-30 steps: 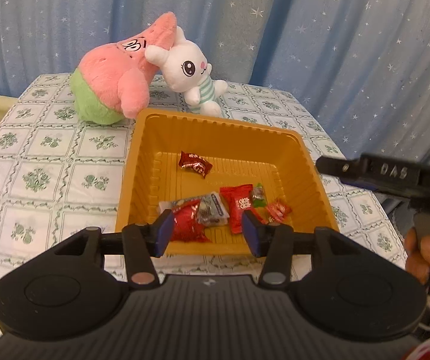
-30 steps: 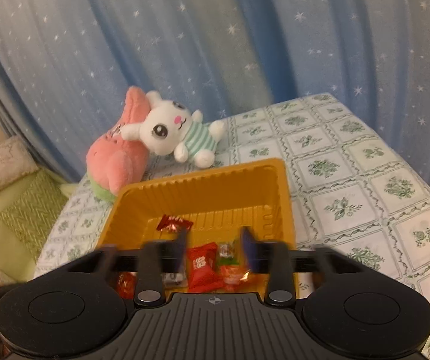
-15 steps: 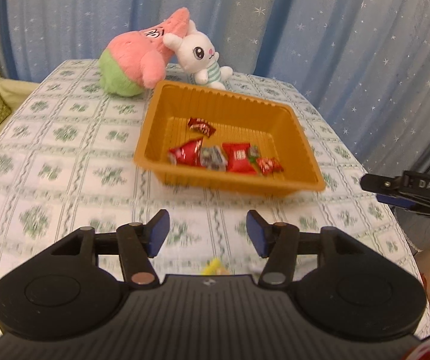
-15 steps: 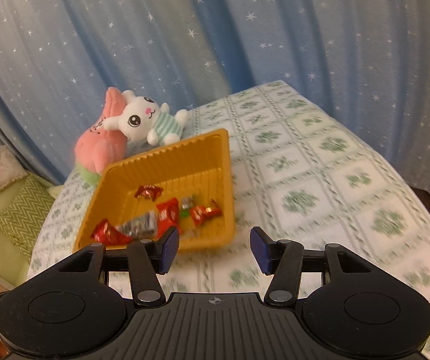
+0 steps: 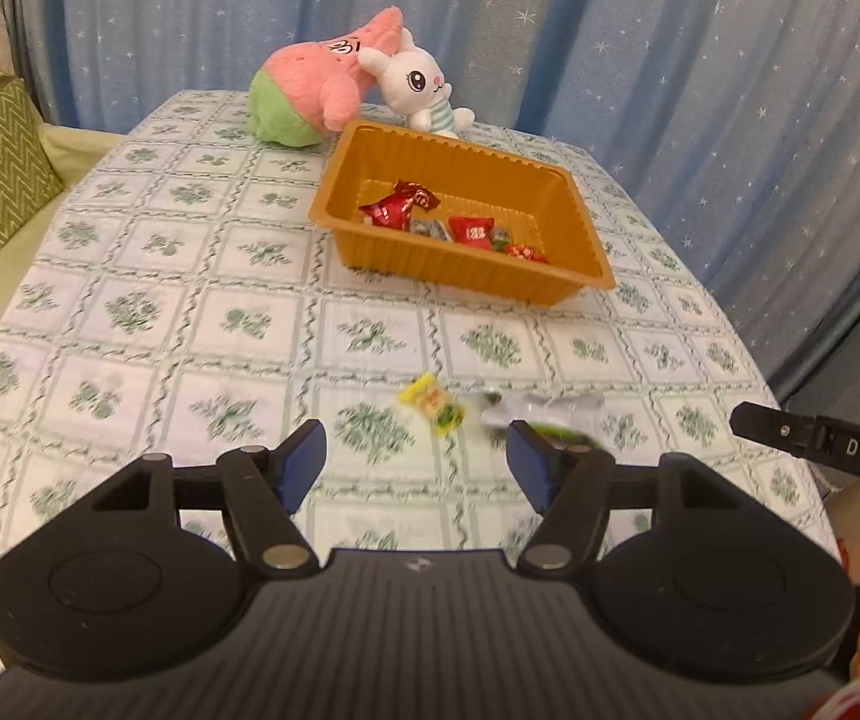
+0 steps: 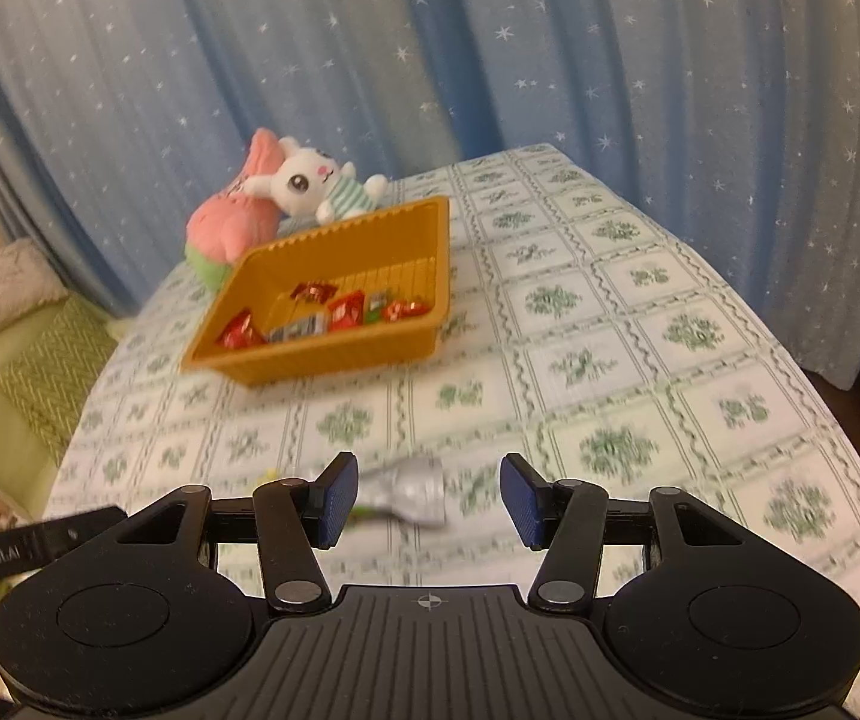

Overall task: Organize snacks
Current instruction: 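Move both grippers back toward the yellow candy and silver snack bag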

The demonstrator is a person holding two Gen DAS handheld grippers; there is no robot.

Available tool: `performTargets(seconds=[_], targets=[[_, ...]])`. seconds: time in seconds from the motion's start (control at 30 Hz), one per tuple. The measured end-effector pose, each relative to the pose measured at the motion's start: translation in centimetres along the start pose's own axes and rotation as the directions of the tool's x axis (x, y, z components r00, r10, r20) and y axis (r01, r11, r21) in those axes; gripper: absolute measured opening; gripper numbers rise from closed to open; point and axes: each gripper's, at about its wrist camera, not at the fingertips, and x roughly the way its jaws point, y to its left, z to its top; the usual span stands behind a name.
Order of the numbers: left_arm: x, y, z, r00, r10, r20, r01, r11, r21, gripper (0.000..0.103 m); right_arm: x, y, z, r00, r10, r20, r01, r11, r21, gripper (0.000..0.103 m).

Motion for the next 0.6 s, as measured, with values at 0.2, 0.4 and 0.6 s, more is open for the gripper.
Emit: performTargets(seconds=[0.2,0.4,0.6], targets=[[-1.7,-0.1,-1.5,1.0,0.02,-0.002,-0.02,1.0,0.016,0.065,-1.8,0.9,-1.9,1.0,0.004,-0.004,-0.004,0.999,-0.042,0.053],[-2.6,-0.2,-2.2,0.999,0.035,0.004,-0.035,0.999,0.031,0.065,-2.6,1.2,-2.4,1.0,0.013,-0.007,-0.014,0.999,-0.044,0.053],[-2.8,-0.1,-2.5,0.999,0.039,0.003,-0.04,0.999,0.035,0.065,-2.6,1.2,-2.4,1.0,0.014,-0.014,-0.014,0.999,-0.052,0.053]])
